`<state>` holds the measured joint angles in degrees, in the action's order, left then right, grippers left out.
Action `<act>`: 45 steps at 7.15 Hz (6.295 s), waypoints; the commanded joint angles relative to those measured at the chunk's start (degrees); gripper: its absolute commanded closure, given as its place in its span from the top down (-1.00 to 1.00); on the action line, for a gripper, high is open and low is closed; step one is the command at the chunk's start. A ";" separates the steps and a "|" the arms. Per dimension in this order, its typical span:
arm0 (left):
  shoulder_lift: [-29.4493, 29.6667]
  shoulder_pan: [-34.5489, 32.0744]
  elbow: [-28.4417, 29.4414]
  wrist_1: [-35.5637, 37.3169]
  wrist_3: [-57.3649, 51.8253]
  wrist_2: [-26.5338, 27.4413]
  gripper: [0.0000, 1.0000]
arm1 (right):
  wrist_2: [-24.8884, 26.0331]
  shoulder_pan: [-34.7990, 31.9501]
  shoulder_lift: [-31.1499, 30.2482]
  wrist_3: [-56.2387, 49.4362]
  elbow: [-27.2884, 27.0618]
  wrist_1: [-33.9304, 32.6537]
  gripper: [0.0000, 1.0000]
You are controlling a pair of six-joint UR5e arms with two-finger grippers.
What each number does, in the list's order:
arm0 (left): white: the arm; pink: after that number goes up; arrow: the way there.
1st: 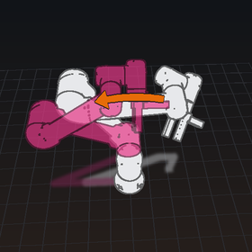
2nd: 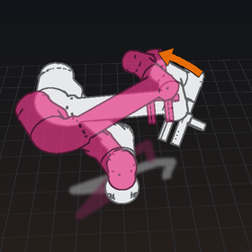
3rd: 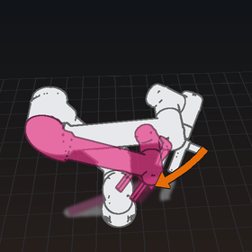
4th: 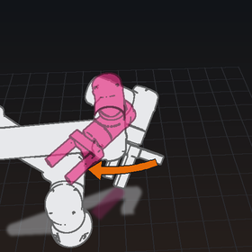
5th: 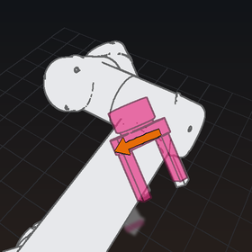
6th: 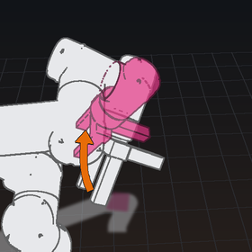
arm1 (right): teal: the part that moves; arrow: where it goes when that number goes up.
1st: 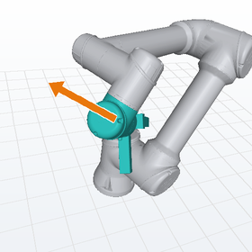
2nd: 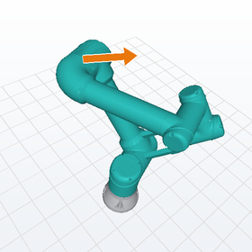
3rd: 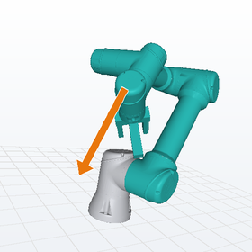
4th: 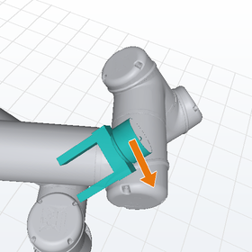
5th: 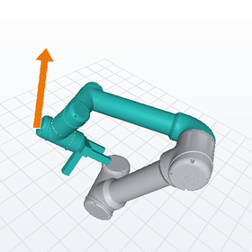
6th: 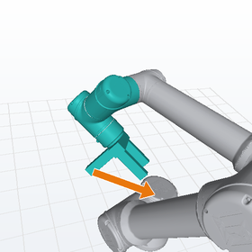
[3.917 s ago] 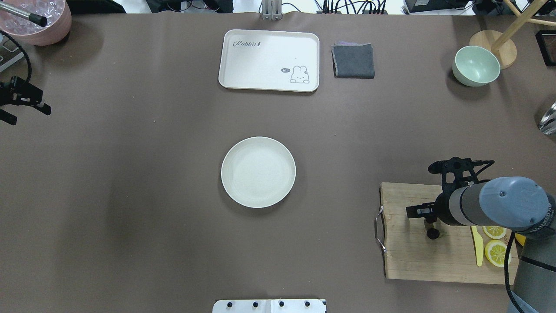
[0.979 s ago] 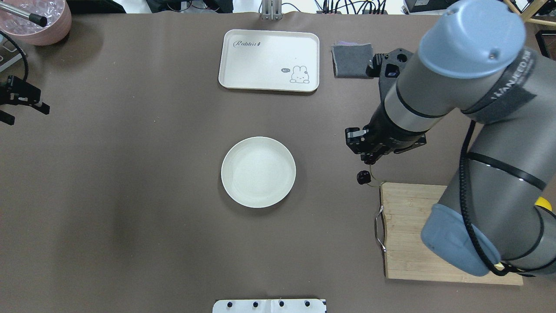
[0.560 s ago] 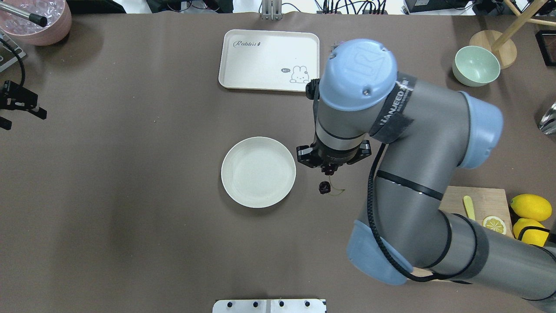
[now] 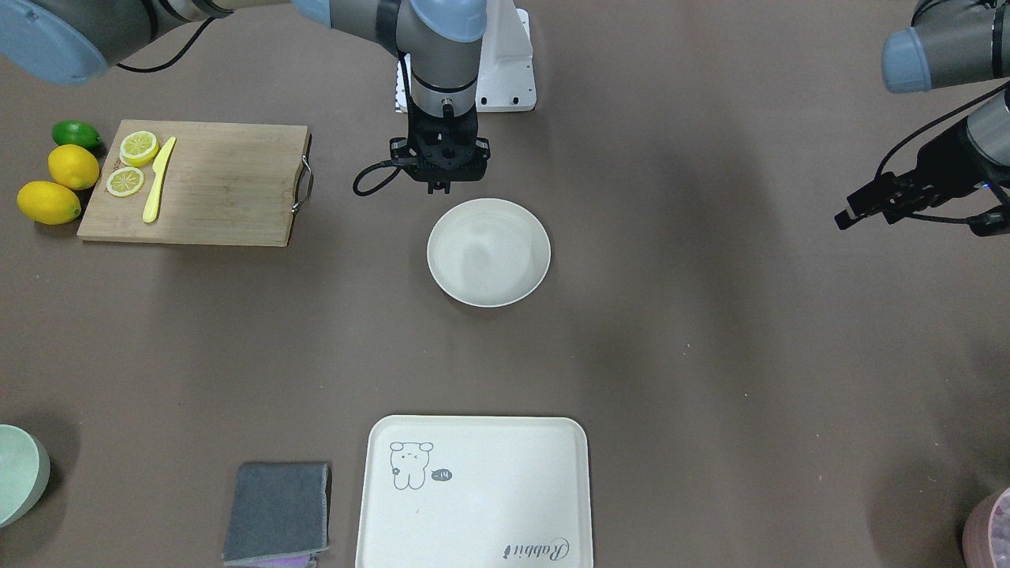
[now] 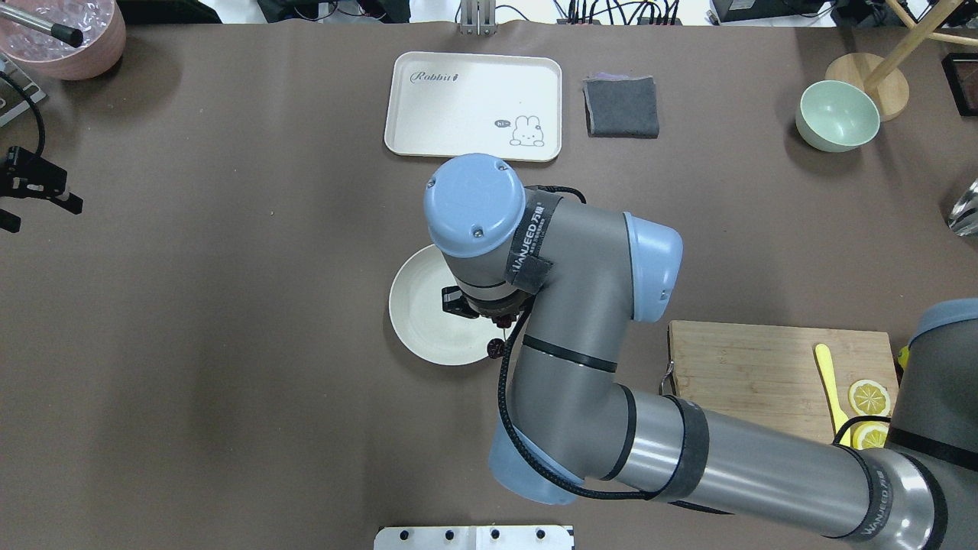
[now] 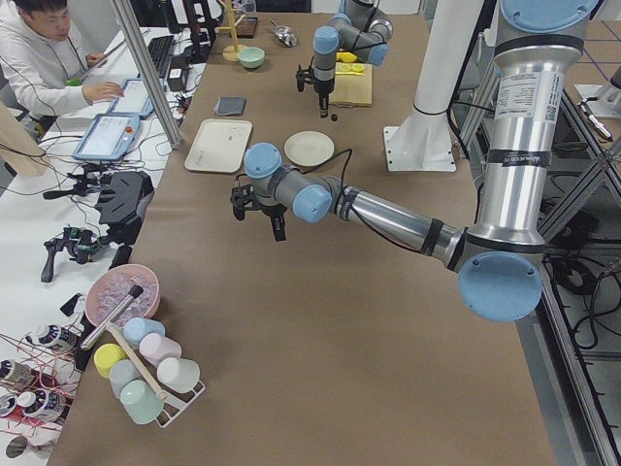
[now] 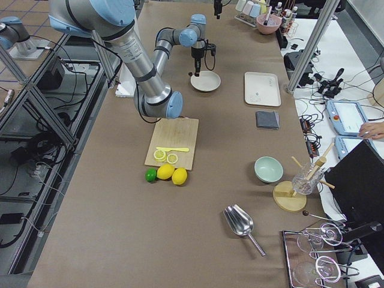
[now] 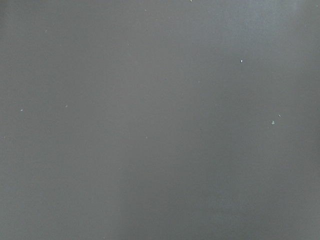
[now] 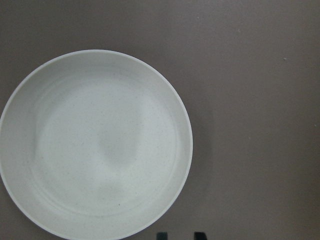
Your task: Place red cherry on plate
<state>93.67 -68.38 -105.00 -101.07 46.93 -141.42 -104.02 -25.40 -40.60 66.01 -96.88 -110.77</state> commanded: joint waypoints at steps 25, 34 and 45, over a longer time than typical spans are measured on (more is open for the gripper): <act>-7.87 -0.61 0.31 -1.32 -14.91 -0.61 0.93 | -10.05 -18.51 -15.11 -20.53 -11.75 -3.40 1.00; -11.75 -7.53 4.44 1.47 -30.29 -0.79 0.94 | -21.20 -40.03 -35.42 -54.53 -11.60 -1.73 1.00; -6.22 -23.11 12.36 16.61 -50.45 2.72 0.95 | -30.54 -60.72 -41.72 -79.72 0.03 2.97 1.00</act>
<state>87.43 -90.77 -92.45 -84.98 -3.41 -138.76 -134.73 -84.54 -78.94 -12.69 -96.76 -111.21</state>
